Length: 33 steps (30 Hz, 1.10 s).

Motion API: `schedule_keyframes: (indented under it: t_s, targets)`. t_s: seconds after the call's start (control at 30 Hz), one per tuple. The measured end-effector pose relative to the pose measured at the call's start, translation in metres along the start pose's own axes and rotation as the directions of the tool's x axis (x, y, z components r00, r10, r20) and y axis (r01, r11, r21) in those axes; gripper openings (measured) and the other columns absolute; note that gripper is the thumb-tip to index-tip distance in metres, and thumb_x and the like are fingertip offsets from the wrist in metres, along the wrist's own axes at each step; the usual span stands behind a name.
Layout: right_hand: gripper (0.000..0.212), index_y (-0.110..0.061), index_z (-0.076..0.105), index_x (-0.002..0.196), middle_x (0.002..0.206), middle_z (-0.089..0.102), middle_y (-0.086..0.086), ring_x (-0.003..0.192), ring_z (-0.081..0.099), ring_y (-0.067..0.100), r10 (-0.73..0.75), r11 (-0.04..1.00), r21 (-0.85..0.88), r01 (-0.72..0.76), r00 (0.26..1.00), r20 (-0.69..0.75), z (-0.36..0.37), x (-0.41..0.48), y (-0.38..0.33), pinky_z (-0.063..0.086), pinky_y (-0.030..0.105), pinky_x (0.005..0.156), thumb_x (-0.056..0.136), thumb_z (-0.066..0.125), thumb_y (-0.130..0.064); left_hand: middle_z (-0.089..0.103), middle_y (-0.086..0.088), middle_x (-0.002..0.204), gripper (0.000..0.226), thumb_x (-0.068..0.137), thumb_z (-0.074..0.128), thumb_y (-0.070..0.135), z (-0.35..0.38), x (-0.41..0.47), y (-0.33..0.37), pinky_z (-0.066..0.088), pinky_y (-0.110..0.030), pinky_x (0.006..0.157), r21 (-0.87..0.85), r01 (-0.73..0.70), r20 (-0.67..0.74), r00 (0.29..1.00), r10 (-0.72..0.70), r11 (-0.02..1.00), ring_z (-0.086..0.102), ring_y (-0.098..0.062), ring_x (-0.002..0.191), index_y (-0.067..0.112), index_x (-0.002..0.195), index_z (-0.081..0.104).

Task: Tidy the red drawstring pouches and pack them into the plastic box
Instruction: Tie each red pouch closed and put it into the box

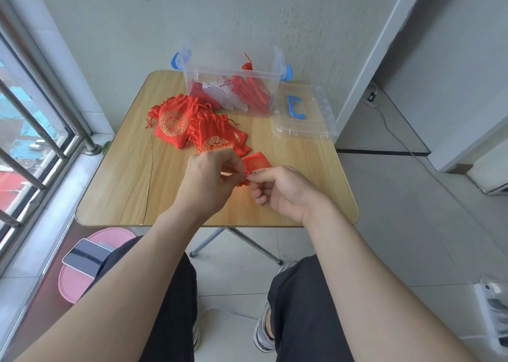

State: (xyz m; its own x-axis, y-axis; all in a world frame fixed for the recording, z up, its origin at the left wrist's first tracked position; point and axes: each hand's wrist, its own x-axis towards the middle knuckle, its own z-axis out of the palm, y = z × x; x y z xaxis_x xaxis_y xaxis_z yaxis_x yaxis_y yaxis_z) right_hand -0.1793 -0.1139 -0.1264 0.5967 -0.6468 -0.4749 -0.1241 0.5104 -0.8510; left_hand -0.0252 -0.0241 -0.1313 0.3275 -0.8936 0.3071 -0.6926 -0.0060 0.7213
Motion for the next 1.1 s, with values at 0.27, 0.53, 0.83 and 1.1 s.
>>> schedule_keyframes:
  t_s: [0.27,0.53,0.83,1.1]
  targets:
    - [0.008,-0.005,0.067,0.088,0.072,0.059,0.008,0.058,0.054,0.014,0.034,0.995,0.090,-0.030,0.999,-0.038,0.000,0.001,0.001,0.040,0.023,0.052,0.094,0.069,0.000,0.079,0.018,0.089,0.013,0.086,0.087,0.012,-0.004,0.001,-0.005,0.049,-0.003,0.081,0.004,-0.015,0.096,0.995,0.015,1.000,0.072,0.008,0.089,0.021,0.096,0.085]
    - [0.008,0.000,0.071,0.095,0.075,0.061,0.011,0.060,0.056,0.015,-0.002,1.000,0.007,0.003,0.994,-0.113,-0.001,-0.001,0.004,0.040,0.024,0.052,0.089,0.075,0.000,0.077,0.014,0.080,0.010,0.092,0.080,0.012,-0.002,0.001,-0.007,0.060,-0.029,0.075,0.111,-0.096,0.109,0.990,0.084,0.989,0.072,-0.003,0.075,0.020,0.088,0.084]
    - [0.004,-0.003,0.076,0.091,0.073,0.070,0.007,0.064,0.059,0.014,-0.109,0.971,-0.228,0.068,0.979,-0.171,-0.001,-0.001,0.005,0.046,0.027,0.058,0.089,0.076,0.000,0.072,0.013,0.067,0.019,0.075,0.060,0.031,0.000,-0.003,0.007,0.059,-0.034,0.066,0.128,-0.011,0.076,0.997,0.001,0.992,0.070,-0.005,0.063,0.022,0.074,0.075]
    - [0.009,-0.010,0.081,0.090,0.072,0.075,0.000,0.069,0.063,0.014,-0.193,0.928,-0.354,0.117,0.963,-0.187,0.001,-0.001,0.007,0.049,0.031,0.067,0.086,0.075,-0.004,0.068,0.008,0.068,0.020,0.076,0.055,0.042,0.002,-0.001,0.009,0.056,-0.041,0.067,0.092,0.113,0.123,0.985,-0.124,0.989,0.066,-0.014,0.069,0.024,0.071,0.062]
